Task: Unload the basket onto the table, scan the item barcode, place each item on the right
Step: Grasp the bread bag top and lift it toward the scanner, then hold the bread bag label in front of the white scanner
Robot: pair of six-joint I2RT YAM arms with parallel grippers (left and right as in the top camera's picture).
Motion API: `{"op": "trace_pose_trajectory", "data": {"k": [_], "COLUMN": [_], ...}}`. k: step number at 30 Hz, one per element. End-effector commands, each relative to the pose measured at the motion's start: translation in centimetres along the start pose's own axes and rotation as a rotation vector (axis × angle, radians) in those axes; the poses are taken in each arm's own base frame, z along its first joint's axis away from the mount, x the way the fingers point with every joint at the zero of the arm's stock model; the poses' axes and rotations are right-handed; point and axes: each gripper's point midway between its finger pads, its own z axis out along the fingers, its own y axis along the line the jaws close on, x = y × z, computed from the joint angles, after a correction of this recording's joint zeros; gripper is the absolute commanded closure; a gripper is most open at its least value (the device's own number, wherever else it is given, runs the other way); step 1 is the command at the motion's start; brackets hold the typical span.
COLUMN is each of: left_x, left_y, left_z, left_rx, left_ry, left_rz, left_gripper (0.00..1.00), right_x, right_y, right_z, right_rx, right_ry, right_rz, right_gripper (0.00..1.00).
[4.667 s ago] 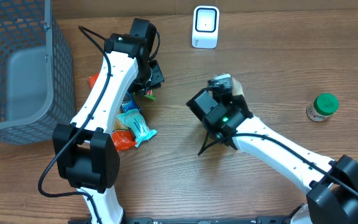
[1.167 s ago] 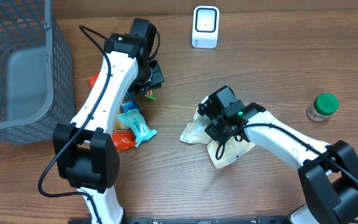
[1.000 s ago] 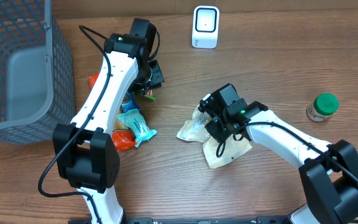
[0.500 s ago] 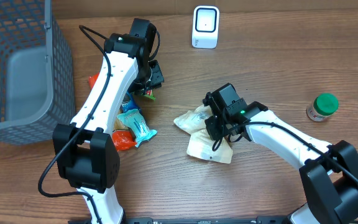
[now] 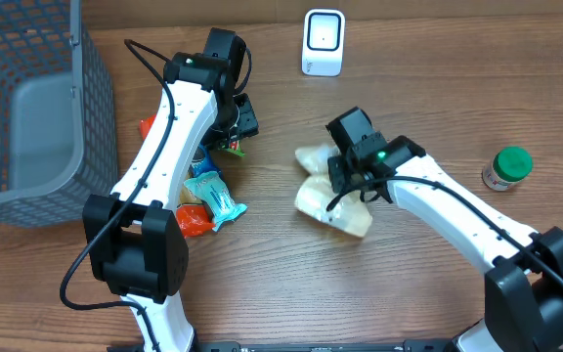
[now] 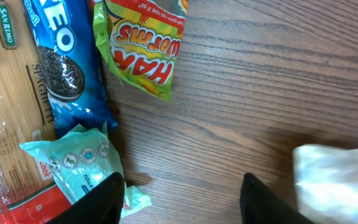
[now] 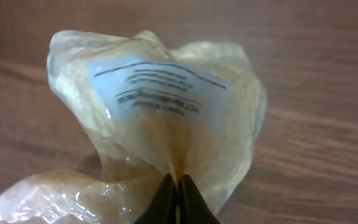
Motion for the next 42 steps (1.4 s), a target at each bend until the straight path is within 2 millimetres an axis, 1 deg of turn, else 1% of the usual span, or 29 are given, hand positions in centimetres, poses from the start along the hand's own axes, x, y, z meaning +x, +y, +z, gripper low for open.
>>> {"op": "trace_pose_trajectory", "data": {"k": [1,3,5,9,11,17,21,24,26,28,33,37,40,42], "left_x": [-0.5,-0.5,-0.6,-0.8,-0.8,-0.8,-0.8,-0.8,-0.8,-0.8,-0.8,-0.8,-0.8,-0.8], "left_y": [0.0,0.0,-0.1,-0.2,-0.2,-0.1,-0.1,-0.1,-0.2,-0.2,-0.2,-0.2,-0.2,-0.2], "left_z": [-1.2,-1.2,-1.2,-1.2,-1.2,-1.2,-1.2,-1.2,-1.2,-1.2,-1.2,-1.2,-1.2,-1.2], "left_rx": [0.014,0.014,0.018,0.022,0.022,0.019,0.018,0.019,0.019,0.019,0.019,0.020,0.019,0.019], "left_ry": [-0.035,-0.035,-0.040,-0.047,-0.047,-0.048,-0.049,-0.048,-0.048,-0.049,-0.048,-0.048,-0.048,-0.048], "left_rz": [0.006,0.006,0.006,0.006,0.006,0.007,0.007,0.007,0.007,0.007,0.007,0.007,0.007,0.007], "left_gripper": [0.43,0.38,0.35,0.26,0.25,0.22,0.17,0.11,0.06,0.00,0.00,0.00,0.00,0.00], "right_x": [-3.0,-3.8,-4.9,-6.9,-7.6,-9.0,-10.2,-11.4,-12.0,-12.5,-13.4,-15.1,-16.6,-17.3], "right_y": [-1.1,-1.0,-0.7,-0.3,0.1,1.0,1.2,0.8,0.2,-0.5,-0.5,-0.7,-1.9,-2.4], "right_z": [-2.5,-2.9,-3.3,-4.6,-5.2,-6.7,-8.3,-10.0,-11.0,-11.5,-12.3,-13.1,-12.6,-12.2], "right_rx": [0.065,0.068,0.058,0.029,-0.015,-0.204,-0.385,-0.523,-0.582,-0.601,-0.613,-0.604,-0.523,-0.489], "right_ry": [-0.117,-0.145,-0.184,-0.235,-0.244,-0.218,-0.200,-0.206,-0.217,-0.230,-0.275,-0.354,-0.422,-0.446], "right_rz": [0.029,0.034,0.038,0.055,0.064,0.103,0.139,0.151,0.157,0.164,0.131,0.106,0.116,0.120], "right_gripper": [0.96,0.96,0.96,0.96,0.96,0.96,0.96,0.96,0.96,0.96,0.96,0.96,0.96,0.96]}}
